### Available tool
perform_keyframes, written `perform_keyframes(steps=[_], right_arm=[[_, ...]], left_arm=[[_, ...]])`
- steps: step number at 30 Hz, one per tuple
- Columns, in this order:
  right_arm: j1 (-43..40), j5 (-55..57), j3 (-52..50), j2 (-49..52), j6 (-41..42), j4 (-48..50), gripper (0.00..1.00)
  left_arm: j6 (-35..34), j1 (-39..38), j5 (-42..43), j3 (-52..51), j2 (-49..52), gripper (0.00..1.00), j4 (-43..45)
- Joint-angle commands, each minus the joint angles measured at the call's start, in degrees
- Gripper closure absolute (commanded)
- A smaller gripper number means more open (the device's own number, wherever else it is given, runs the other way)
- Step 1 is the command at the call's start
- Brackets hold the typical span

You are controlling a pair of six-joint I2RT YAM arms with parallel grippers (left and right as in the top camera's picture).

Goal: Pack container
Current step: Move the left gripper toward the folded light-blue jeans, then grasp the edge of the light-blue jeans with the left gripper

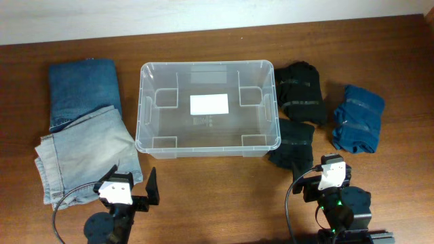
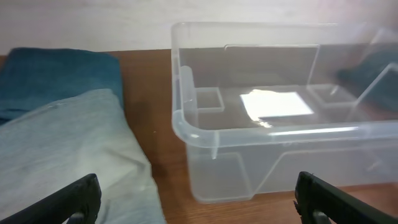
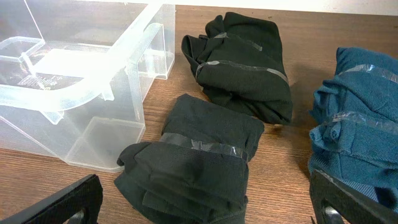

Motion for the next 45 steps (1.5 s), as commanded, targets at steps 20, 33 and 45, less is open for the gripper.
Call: perform_keyframes(steps=[20, 33, 45], right_arm=[[-0.37, -0.35, -0.42, -0.52, -0.37, 0.15, 0.02], [-0.37, -0.35, -0.42, -0.52, -0.37, 0.15, 0.02], [-0.37, -0.35, -0.42, -0.52, -0.37, 0.15, 0.02]], left_arm=[[-13.92, 4.52, -19.15, 57.24, 45.99, 0.01, -27.1], [-15.21, 42.88, 3.28, 60.65, 70.07, 0.01, -43.1], [1.62, 56.06, 9.01, 60.28, 90.03, 0.0, -40.48]])
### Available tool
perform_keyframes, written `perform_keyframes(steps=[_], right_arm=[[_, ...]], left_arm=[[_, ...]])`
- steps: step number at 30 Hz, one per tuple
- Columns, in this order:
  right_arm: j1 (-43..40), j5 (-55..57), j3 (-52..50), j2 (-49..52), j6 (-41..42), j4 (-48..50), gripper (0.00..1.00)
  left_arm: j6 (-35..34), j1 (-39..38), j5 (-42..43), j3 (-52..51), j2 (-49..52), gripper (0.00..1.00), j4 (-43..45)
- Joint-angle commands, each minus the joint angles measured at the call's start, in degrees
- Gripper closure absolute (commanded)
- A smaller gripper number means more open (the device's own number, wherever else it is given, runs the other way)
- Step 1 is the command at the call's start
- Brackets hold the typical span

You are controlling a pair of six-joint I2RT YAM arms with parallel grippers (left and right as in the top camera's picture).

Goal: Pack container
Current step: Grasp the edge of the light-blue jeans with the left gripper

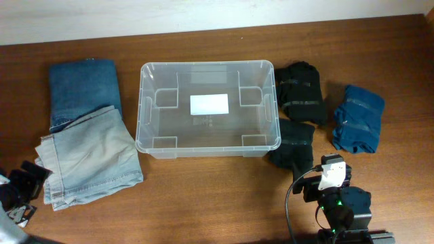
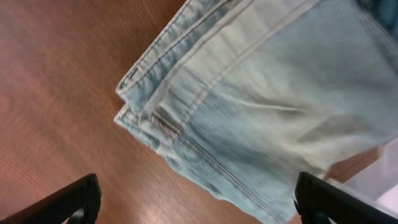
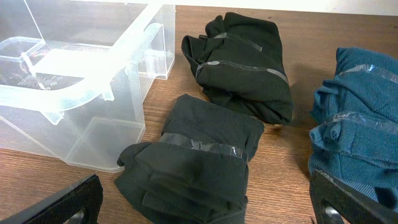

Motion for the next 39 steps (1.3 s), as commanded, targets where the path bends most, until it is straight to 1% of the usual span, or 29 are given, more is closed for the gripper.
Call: perform_keyframes(steps=[1, 5, 9, 13, 16, 20, 23, 26, 27, 29, 33, 34, 37, 39], right_arm=[[-0.37, -0.35, -0.42, -0.5, -0.35, 0.15, 0.02], [-0.37, -0.35, -0.42, -0.5, -0.35, 0.15, 0.02], [-0.37, -0.35, -0.42, -0.48, -0.35, 0.15, 0.01], [-0.37, -0.35, -0.42, -0.48, -0.35, 0.15, 0.02], [-0.37, -0.35, -0.42, -0.48, -0.35, 0.15, 0.02], [-0.37, -0.35, -0.42, -0.48, -0.35, 0.15, 0.02], [-0.37, -0.35, -0.42, -0.48, -0.35, 0.15, 0.02], [-0.37, -0.35, -0.42, -0.48, -0.35, 0.15, 0.02], [-0.37, -0.35, -0.42, -0.5, -0.35, 0.13, 0.01], [-0.37, -0.35, -0.42, -0.48, -0.35, 0.15, 0.02], [-0.37, -0.35, -0.42, -0.48, -0.35, 0.15, 0.02], [-0.37, -0.35, -0.42, -0.48, -0.35, 0.15, 0.02], [-0.37, -0.35, -0.42, -0.48, -0.35, 0.15, 0.02], [-0.37, -0.35, -0.42, -0.48, -0.35, 0.15, 0.01]], left_arm=[[9.25, 2.78, 3.82, 0.37, 5.33, 0.01, 0.5], [14.08, 6.69, 8.92, 0.37, 10.14, 0.01, 0.92], [18.18, 7.8, 8.39, 0.35, 14.69, 0.01, 1.95], [18.78, 7.8, 9.11, 0.37, 19.5, 0.01, 2.71], [22.32, 7.58, 14.53, 0.37, 22.51, 0.01, 4.07], [22.53, 7.3, 14.45, 0.37, 25.75, 0.01, 5.49], [22.53, 6.58, 14.6, 0.35, 27.89, 0.02, 6.1], [22.51, 5.33, 14.62, 0.35, 30.08, 0.1, 6.12], [22.51, 4.85, 14.64, 0.35, 30.69, 0.16, 6.1], [22.51, 3.8, 14.62, 0.35, 31.71, 0.24, 6.1], [22.53, 1.9, 14.45, 0.35, 32.46, 0.52, 6.12], [22.53, 1.7, 14.58, 0.37, 32.46, 0.57, 6.12], [22.51, 1.62, 15.82, 0.37, 32.46, 0.63, 5.95], [22.51, 1.68, 17.66, 0.37, 32.46, 0.7, 5.84]])
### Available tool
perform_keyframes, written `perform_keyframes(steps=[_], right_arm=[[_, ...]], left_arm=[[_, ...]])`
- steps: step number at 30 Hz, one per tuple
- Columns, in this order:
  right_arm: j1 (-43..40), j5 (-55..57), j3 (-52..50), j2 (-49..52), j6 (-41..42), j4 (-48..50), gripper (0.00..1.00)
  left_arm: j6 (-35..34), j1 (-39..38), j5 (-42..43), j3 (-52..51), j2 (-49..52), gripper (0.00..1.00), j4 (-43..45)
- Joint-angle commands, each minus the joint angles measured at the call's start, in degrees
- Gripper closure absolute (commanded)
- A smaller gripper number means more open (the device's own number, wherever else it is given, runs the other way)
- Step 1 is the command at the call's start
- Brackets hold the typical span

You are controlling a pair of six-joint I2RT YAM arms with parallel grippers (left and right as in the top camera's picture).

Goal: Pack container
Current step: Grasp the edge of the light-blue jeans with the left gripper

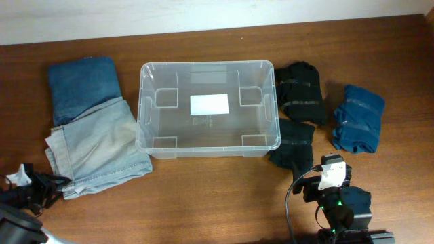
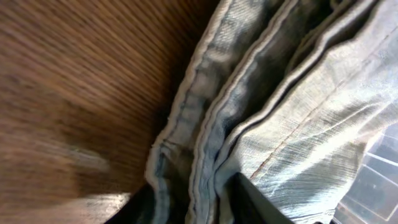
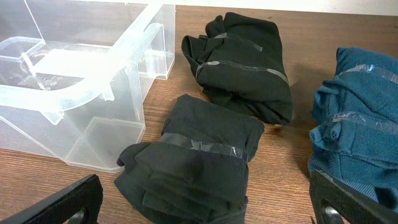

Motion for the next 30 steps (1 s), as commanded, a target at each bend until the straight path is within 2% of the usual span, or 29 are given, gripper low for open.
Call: perform_keyframes(steps=[1, 3, 5, 9, 14, 21, 30], right_arm=[[-0.37, -0.35, -0.42, -0.48, -0.35, 0.13, 0.01], [-0.37, -0.35, -0.42, -0.48, -0.35, 0.15, 0.02], [-0.37, -0.35, -0.42, -0.48, -0.35, 0.15, 0.02], [-0.37, -0.35, -0.42, -0.48, -0.35, 0.15, 0.02], [-0.37, -0.35, -0.42, -0.48, -0.35, 0.13, 0.02], [-0.37, -0.35, -0.42, -0.48, -0.37, 0.15, 0.02], [-0.37, -0.35, -0.42, -0.48, -0.35, 0.15, 0.02]], left_arm=[[0.68, -1.03, 1.44, -2.32, 3.61, 0.74, 0.26], [0.68, -1.03, 3.19, -2.32, 3.58, 0.82, 0.17], [0.7, -1.03, 4.28, -2.32, 3.58, 0.83, 0.0], [0.7, -1.09, 1.73, -2.36, 3.58, 0.51, -1.03], [0.72, -1.27, -0.39, -5.84, 3.61, 0.39, -0.74], [0.68, -1.36, 3.19, -13.66, 3.61, 0.32, 9.94], [0.74, -1.36, 9.14, -14.67, 3.61, 0.31, 14.03]])
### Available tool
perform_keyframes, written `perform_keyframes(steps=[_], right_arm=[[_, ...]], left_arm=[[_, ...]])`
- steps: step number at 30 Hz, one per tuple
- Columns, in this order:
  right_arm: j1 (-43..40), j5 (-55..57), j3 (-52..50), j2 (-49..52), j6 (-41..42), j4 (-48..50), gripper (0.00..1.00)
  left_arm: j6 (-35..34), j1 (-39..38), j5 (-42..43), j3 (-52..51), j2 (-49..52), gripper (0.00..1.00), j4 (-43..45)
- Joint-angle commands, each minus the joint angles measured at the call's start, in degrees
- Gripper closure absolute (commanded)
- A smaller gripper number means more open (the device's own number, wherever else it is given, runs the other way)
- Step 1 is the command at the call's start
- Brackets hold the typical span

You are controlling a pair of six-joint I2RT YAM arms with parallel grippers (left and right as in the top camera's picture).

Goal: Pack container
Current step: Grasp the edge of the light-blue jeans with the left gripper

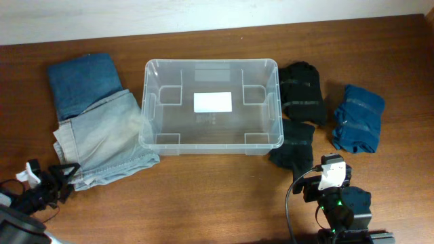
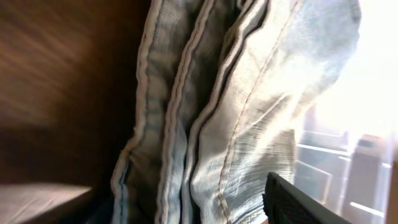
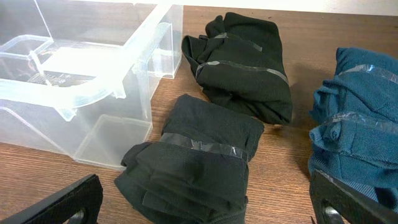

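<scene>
The clear plastic container (image 1: 148, 102) stands mid-table with only a white label inside. Folded light blue jeans (image 1: 108, 142) lie to its left, their right edge against its wall. My left gripper (image 1: 60, 181) is at their near-left corner. In the left wrist view the stacked denim edges (image 2: 205, 124) fill the space between the jaws, and one finger (image 2: 305, 202) shows at the lower right, so the gripper is shut on the jeans. My right gripper (image 3: 202, 211) stands open just short of a black taped bundle (image 3: 193, 162).
Dark blue jeans (image 1: 83, 83) lie behind the light pair. A second black bundle (image 1: 302, 91) and a teal bundle (image 1: 358, 116) lie right of the container. The table's near edge is close behind both arms.
The light jeans have shifted further right and now press on the container, which sits slightly more to the right. My left gripper has moved right with the jeans' corner. The right arm is unchanged.
My left gripper first stood open near the container's front left. Then it was at the table's left edge, open beside the light jeans. Then it had closed in on their corner. Jeans and container have since moved right. The right gripper stayed open throughout.
</scene>
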Motion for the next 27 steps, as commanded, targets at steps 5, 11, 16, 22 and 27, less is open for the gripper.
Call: perform_keyframes(steps=[5, 11, 16, 22, 27], right_arm=[[-0.37, -0.33, -0.42, -0.48, -0.33, 0.15, 0.02], [-0.37, -0.33, -0.42, -0.48, -0.33, 0.15, 0.02], [-0.37, -0.33, -0.42, -0.48, -0.33, 0.13, 0.02], [-0.37, -0.33, -0.42, -0.48, -0.33, 0.15, 0.02], [-0.37, -0.33, -0.42, -0.48, -0.33, 0.15, 0.02]], left_arm=[[-5.77, -1.53, -25.07, -3.48, 5.77, 0.38, -2.45], [-16.17, -1.49, -40.7, -3.52, 5.77, 0.38, -7.8], [-17.4, -1.49, -39.85, -3.58, 5.77, 0.31, -5.44], [-5.75, -1.64, -17.35, -5.18, 5.77, 0.23, 2.56], [1.84, -1.64, -7.13, -5.95, 5.77, 0.65, 4.33]])
